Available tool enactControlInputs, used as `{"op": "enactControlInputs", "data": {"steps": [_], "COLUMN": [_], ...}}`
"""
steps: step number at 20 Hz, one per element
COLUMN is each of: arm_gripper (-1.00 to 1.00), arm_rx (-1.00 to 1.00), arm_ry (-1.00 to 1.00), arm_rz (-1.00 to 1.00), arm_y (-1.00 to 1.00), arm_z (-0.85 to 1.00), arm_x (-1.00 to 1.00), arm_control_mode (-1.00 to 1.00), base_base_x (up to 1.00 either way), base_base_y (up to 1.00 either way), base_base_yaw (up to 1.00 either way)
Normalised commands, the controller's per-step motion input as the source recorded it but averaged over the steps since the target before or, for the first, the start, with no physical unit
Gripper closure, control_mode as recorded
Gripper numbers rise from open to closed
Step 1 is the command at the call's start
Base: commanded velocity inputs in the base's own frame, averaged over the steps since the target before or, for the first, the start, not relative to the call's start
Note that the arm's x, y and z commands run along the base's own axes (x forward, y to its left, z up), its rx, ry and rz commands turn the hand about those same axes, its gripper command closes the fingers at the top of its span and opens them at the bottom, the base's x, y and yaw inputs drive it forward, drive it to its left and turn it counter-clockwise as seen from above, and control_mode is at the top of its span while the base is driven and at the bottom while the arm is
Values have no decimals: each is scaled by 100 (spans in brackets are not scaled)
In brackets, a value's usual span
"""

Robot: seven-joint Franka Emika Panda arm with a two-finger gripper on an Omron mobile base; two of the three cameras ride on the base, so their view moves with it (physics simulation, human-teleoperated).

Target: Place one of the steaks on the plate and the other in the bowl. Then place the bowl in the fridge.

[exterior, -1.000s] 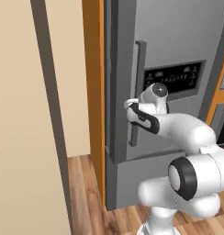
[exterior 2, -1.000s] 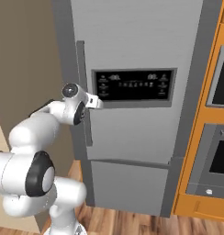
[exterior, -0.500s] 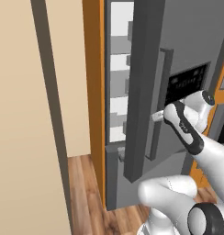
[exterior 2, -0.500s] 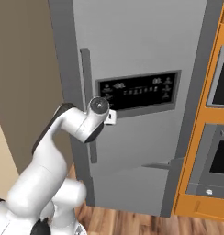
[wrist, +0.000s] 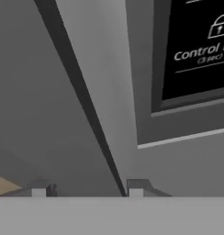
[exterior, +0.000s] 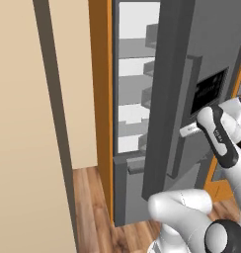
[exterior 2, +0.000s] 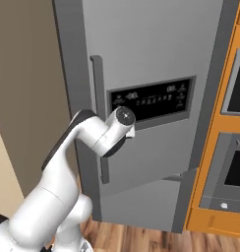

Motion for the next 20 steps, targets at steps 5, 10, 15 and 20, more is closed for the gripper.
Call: {"op": "enactControlInputs", "data": {"steps": [5,10,15,20], "arm_gripper": [-100,-100,-100,-100], "arm_rx": [0,-2,-14,-35], "arm_ry": [0,0,0,0], "arm_rz": [5,0,0,1], "arm_y": [-2,-21,3,58], "arm_z": [6,34,64,51], "arm_x": [-12,-65,-86,-100], "arm_control_mode": [-100,-100,-100,-100], "base_base_x": [0,0,0,0], "base_base_y": [0,0,0,0], "base_base_yaw": [0,0,0,0]}}
